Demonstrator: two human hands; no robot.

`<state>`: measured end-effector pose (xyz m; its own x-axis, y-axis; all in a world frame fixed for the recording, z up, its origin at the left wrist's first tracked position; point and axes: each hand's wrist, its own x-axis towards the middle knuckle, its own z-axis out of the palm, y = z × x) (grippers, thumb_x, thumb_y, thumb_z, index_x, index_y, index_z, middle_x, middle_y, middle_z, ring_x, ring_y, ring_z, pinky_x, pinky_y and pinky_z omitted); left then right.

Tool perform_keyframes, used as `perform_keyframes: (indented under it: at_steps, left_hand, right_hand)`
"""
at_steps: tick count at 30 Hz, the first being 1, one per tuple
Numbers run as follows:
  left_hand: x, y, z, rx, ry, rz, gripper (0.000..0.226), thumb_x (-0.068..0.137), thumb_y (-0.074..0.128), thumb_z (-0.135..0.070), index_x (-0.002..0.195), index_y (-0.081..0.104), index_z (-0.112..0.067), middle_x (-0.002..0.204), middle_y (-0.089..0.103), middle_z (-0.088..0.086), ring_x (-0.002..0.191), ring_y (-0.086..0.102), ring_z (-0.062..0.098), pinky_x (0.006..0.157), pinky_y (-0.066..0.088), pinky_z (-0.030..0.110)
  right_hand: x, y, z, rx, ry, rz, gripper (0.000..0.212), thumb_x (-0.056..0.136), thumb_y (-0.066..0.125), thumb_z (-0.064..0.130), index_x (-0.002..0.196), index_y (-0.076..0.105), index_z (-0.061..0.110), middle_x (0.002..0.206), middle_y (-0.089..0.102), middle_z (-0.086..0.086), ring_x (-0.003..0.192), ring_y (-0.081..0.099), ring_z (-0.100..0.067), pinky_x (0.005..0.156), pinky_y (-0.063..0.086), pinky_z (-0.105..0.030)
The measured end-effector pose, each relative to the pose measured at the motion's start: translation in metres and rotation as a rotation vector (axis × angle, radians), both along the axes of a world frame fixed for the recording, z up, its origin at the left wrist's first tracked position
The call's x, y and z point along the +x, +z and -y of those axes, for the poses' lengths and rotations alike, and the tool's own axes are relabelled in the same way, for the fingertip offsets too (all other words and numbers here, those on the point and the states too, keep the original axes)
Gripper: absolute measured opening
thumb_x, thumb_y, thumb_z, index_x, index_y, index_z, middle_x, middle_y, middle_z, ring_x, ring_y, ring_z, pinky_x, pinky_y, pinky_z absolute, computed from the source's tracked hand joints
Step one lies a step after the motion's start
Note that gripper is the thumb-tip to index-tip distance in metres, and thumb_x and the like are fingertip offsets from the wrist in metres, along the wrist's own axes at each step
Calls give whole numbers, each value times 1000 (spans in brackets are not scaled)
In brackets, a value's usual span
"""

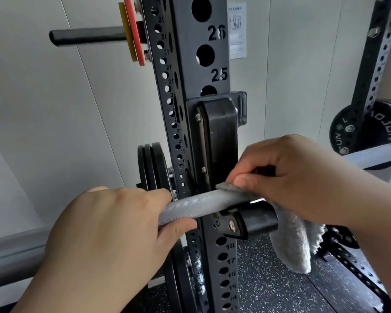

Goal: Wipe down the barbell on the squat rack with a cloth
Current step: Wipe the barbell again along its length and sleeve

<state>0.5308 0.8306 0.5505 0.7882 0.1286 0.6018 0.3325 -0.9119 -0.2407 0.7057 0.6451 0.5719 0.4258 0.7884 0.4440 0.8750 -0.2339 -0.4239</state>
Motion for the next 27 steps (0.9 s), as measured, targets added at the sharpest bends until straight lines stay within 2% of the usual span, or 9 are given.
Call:
perform_keyframes:
  at_steps: [4, 6, 9, 13, 15, 17, 20, 22, 27]
  left_hand:
    - [3, 0, 6, 34, 35, -36, 47, 86, 43, -69, 58, 48, -31, 38, 33, -11, 40, 18, 16, 58, 4, 19]
    - [6, -10, 8, 27, 51, -5, 49, 92, 45, -63, 63, 54, -25, 41, 39, -7, 38, 29, 18, 54, 17, 23]
    - [13, -30, 16, -12, 95, 37, 46, 97, 44, -56, 73, 55, -18, 52, 49, 3, 44, 50, 29, 52, 36, 36]
    - [19, -37, 27, 43, 110, 60, 35, 88, 49, -51, 78, 43, -19, 60, 49, 7, 51, 54, 33, 54, 34, 39]
    - [20, -38, 20, 70, 70, 75, 41, 101, 52, -53, 79, 41, -21, 61, 49, 4, 52, 54, 33, 53, 37, 40]
    - [20, -39, 13, 87, 60, 46, 44, 98, 43, -59, 81, 48, -19, 62, 50, 2, 52, 54, 32, 52, 41, 40]
    - [22, -35, 11, 75, 75, -15, 49, 96, 37, -62, 81, 51, -17, 61, 50, 0, 51, 54, 31, 50, 41, 39]
    - [22, -31, 14, 75, 57, -15, 48, 103, 47, -59, 79, 50, -17, 58, 48, -1, 47, 53, 30, 48, 35, 36]
    - [30, -21, 18, 57, -5, -91, 47, 88, 42, -63, 73, 34, -19, 52, 40, -5, 45, 34, 21, 45, 28, 29]
  right_hand:
    - [-2, 2, -10, -53, 119, 27, 15, 92, 70, 39, 96, 81, 47, 97, 72, 37, 96, 66, 13, 86, 47, -9]
    - [9, 6, 2, -115, 92, 25, 16, 92, 69, 42, 99, 79, 53, 98, 71, 39, 95, 66, 15, 89, 49, -13]
    - [27, 1, 29, -93, 28, 36, 19, 87, 62, 52, 100, 75, 59, 95, 72, 37, 89, 67, 11, 81, 52, -23]
    - [29, -37, 26, 32, -90, 381, 30, 109, 39, 48, 112, 68, 44, 93, 70, 27, 87, 66, -1, 82, 55, -34]
    - [32, -58, 19, 161, -131, 531, 31, 110, 40, 39, 108, 70, 31, 90, 70, 18, 78, 67, -16, 80, 53, -43]
    - [41, -68, 14, 280, -169, 615, 37, 111, 40, 35, 98, 72, 22, 82, 69, 11, 70, 65, -24, 72, 51, -44]
    - [51, -69, 6, 377, -198, 673, 45, 111, 39, 35, 85, 72, 19, 70, 67, 7, 61, 65, -27, 61, 49, -41]
    - [55, -72, 4, 413, -215, 687, 47, 110, 39, 35, 80, 71, 18, 65, 65, 5, 58, 64, -28, 57, 48, -41]
    - [64, -70, 13, 419, -189, 670, 51, 110, 35, 37, 80, 71, 18, 63, 64, 2, 56, 64, -32, 56, 50, -40]
